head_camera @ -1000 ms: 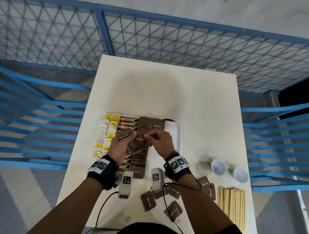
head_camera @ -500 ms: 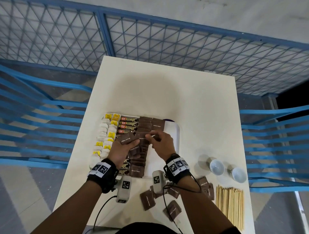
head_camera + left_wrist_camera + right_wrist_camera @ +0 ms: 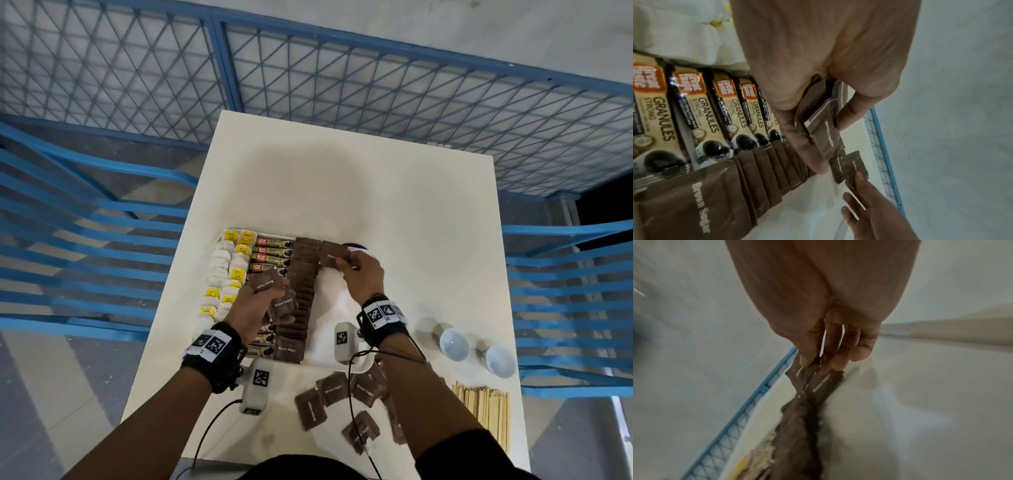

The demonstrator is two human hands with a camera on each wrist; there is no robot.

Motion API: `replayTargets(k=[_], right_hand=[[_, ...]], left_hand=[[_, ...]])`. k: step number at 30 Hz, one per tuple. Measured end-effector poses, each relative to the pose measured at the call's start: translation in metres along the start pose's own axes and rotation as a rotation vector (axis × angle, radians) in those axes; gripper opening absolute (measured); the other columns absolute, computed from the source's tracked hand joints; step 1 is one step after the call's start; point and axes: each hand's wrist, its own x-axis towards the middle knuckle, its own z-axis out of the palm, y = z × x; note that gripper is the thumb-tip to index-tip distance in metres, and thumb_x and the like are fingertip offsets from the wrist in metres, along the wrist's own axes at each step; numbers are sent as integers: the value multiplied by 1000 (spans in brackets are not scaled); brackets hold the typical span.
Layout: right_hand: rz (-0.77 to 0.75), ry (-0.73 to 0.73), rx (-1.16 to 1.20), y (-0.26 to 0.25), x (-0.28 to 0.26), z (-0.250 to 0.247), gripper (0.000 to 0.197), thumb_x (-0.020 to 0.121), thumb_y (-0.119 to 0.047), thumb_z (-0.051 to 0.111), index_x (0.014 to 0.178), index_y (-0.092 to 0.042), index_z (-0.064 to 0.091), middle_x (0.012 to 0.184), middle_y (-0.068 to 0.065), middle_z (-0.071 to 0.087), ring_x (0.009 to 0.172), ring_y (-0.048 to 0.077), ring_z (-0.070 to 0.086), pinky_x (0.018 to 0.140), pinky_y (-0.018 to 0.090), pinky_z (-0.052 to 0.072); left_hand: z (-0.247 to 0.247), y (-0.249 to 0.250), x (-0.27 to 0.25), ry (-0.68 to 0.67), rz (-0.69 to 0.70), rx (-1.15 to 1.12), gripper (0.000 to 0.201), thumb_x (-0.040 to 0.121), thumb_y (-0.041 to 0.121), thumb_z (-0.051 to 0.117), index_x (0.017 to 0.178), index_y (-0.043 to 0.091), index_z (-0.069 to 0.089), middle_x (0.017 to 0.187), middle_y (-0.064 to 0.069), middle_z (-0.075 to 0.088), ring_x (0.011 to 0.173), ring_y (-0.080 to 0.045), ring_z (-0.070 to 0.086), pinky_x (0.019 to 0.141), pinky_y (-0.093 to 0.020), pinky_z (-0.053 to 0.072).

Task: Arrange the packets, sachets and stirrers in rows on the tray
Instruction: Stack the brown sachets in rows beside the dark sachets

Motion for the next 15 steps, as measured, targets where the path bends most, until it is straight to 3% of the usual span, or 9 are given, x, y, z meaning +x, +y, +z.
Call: replayTargets(k=[3,7,10,15], right_hand=[[42,24,-73,4,5,2,22,91,-27,71,104,-10,71,99,3,72,85,19,62,77,20,41],[110,45,-115,8,8,9,20,90,-26,72,99,-9,71,95,7,72,85,21,62,72,17,36],[124,77,-108,5,7,10,16,88,-24,74,96,-11,69,89,2,69,79,17,58,65,14,33],[132,121,-45,3,6,11,18,81,-23,81,90,-19,66,80,-5,66,80,15,63,72,18,38]], left_hand=[[-4,2,0,-27,-11,13,27,95,-5,57,119,2,67,103,-20,71,90,-40,70,67,-50,62],[-10,4,1,-29,-11,31,28,94,-5,58,119,2,67,105,-22,71,96,-45,70,72,-52,62],[-13,5,2,-30,-7,33,28,93,-5,58,119,2,67,106,-23,71,95,-43,70,71,-51,61],[-14,7,6,-32,-19,29,30,93,-7,54,120,1,66,106,-23,70,93,-42,70,69,-49,60]])
